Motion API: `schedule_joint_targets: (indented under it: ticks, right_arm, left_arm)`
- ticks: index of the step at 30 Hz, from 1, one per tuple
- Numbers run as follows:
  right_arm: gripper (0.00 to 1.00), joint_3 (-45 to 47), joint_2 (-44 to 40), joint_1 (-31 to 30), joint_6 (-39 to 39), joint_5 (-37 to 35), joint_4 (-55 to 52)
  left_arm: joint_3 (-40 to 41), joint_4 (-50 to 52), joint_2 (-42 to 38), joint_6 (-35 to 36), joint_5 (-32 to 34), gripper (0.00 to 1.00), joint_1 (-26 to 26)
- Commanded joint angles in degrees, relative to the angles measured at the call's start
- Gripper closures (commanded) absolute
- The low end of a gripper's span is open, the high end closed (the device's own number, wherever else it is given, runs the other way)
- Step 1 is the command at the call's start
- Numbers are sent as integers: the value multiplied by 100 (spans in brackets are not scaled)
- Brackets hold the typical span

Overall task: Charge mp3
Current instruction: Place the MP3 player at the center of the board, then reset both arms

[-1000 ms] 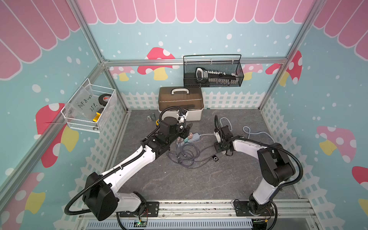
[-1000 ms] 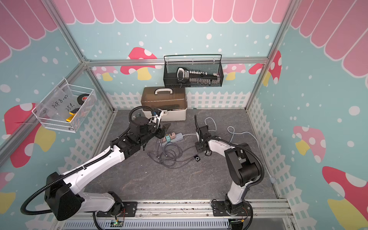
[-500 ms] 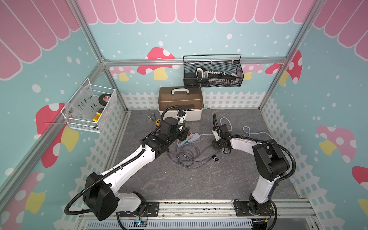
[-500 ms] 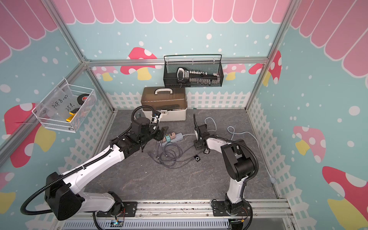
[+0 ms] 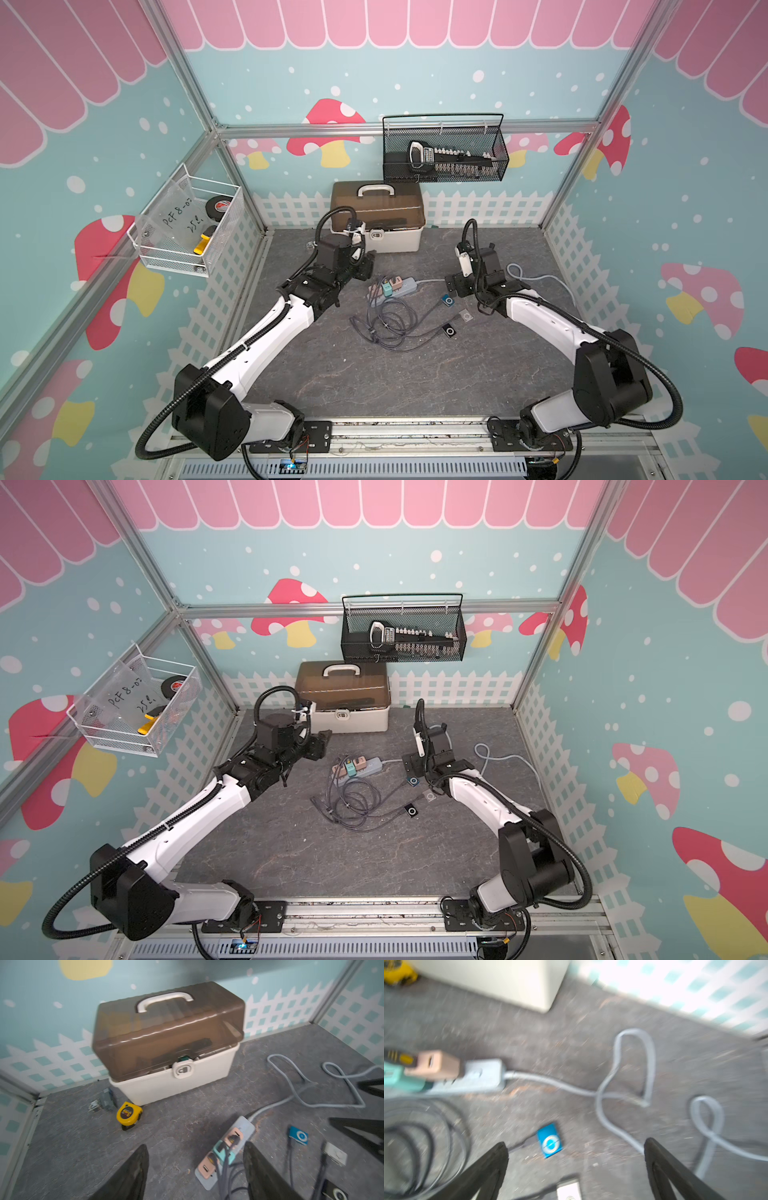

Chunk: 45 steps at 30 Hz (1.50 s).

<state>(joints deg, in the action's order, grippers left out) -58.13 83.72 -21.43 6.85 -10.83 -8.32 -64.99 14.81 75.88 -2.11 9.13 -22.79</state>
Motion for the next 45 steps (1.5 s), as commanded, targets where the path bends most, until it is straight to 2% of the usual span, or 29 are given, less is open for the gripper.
schedule_joint_targets:
  ticks: [1,2,4,6,7,8,12,14,16,18,20,21,22,23,24,25,26,29,30,32,34,45]
  right_arm:
    - [1,99,-186,170,-407,-1541,319]
    - [1,272,-292,231,-478,-2074,534]
    - [0,810,-513,430,-641,-2429,1087]
    - [1,1296,-715,748,-557,-1914,1291]
    - [0,1556,-786,916,-367,-1751,1391]
    - [1,1865,-849,1068,-241,-1621,1627]
    - [0,2985,-895,1253,-679,-1348,3288]
    - [0,3493,-645,1330,-994,-1312,4589]
    - [1,3627,-432,1560,-619,-1069,5171]
    - [0,3757,-198,1711,-694,-336,5617]
    - [0,4128,285,1712,-860,-49,6770]
    - [1,4257,463,1717,-941,96,7246]
    - [0,4236,404,1713,-930,123,7137]
    - [0,4034,284,1715,-866,22,6495]
    - [0,3879,369,1782,-808,106,6327]
    - [0,3887,395,1884,-691,146,6433]
    - [0,3805,342,1883,-525,-245,6158]
    - [0,3809,373,1906,-470,-309,6239]
    - [0,3809,373,1906,-480,-317,6242]
    - [0,3800,372,1906,-475,-311,6211]
    - [1,3792,373,1906,-475,-312,6201]
    - [0,3784,354,1915,-474,-265,6154]
  left_arm:
    - [619,-340,-342,-279,192,26,672]
    - [952,-609,-463,-186,247,24,836]
    - [1690,-1223,-738,-82,567,18,1001]
    - [2441,-1978,-1024,57,870,5,1039]
    - [2847,-2399,-1118,3,1327,1,1070]
    - [3158,-2699,-1154,-100,1529,1,1176]
    - [3783,-3349,-876,64,1140,1,1476]
    - [3982,-3988,-478,146,1026,1,1495]
    - [4216,-5096,43,225,772,1,1529]
    - [4142,-5436,282,420,356,1,1552]
    - [4117,-5693,614,318,405,1,1679]
    - [4294,-6232,859,304,172,1,1766]
    - [4538,-6949,1130,301,-17,1,1842]
    - [4675,-7580,1324,329,-51,1,1856]
    - [4654,-7445,1204,244,-34,1,1885]
    - [4539,-6876,1088,134,-95,1,1981]
    - [4436,-6841,1191,25,-86,1,2073]
    - [4177,-6262,1166,-116,145,1,2103]
    - [4235,-6536,1252,-74,167,1,2098]
    - [4176,-6273,1158,-114,153,1,2094]
    - [4225,-6526,1243,-71,182,1,2094]
    - [4215,-6440,1204,-79,156,1,2094]
